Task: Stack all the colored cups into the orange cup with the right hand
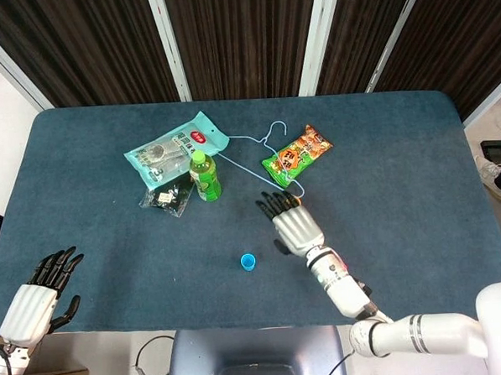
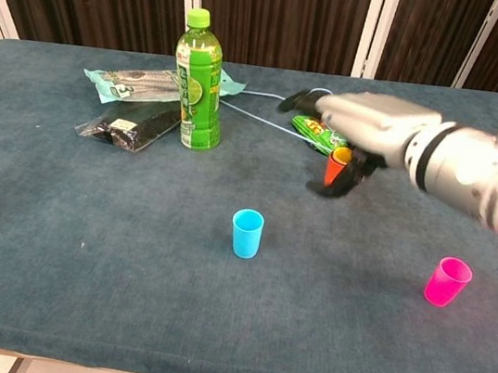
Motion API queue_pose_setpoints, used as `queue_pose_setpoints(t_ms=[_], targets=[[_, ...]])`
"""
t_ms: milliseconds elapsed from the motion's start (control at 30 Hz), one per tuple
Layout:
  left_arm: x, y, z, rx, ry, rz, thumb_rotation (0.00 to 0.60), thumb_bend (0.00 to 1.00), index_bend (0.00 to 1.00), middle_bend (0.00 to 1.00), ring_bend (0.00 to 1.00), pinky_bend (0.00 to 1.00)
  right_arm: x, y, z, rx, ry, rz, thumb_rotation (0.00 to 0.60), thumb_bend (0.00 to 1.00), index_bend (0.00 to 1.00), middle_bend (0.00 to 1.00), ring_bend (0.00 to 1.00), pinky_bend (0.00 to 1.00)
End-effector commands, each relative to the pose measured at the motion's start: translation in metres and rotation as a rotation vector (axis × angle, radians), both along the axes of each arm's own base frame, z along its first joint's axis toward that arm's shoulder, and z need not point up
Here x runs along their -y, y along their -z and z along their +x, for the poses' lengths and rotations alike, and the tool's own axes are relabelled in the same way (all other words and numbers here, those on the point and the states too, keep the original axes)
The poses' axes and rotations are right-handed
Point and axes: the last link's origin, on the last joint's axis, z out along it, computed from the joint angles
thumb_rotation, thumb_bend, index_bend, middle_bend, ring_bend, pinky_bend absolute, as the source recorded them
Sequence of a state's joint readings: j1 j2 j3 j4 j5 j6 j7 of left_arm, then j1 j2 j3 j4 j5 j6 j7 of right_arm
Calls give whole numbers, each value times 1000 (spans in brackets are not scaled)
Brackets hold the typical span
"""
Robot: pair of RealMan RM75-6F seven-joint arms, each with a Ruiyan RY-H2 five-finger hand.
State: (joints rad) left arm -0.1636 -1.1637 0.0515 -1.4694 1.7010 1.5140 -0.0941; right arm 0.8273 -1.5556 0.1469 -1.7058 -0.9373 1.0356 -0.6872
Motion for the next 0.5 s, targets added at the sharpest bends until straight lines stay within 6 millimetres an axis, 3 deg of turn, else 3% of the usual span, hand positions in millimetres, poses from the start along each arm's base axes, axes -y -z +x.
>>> queue_pose_setpoints(t_ms=[33,267,500], targets=[[0,0,0,0,0,1,600,472,0,0,1,109,-33,12,3,-25,-73,130,600,462,44,0,0,0],[2,-3,0,7,3,8,600,472,0,0,1,109,-32,43,10,-62,-78,141,600,462,160,0,0,0],[1,-6,-2,12,-2,12,600,474,0,0,1,109,-17,58,16,-67,-55,100,600,462,339,0,0,0]])
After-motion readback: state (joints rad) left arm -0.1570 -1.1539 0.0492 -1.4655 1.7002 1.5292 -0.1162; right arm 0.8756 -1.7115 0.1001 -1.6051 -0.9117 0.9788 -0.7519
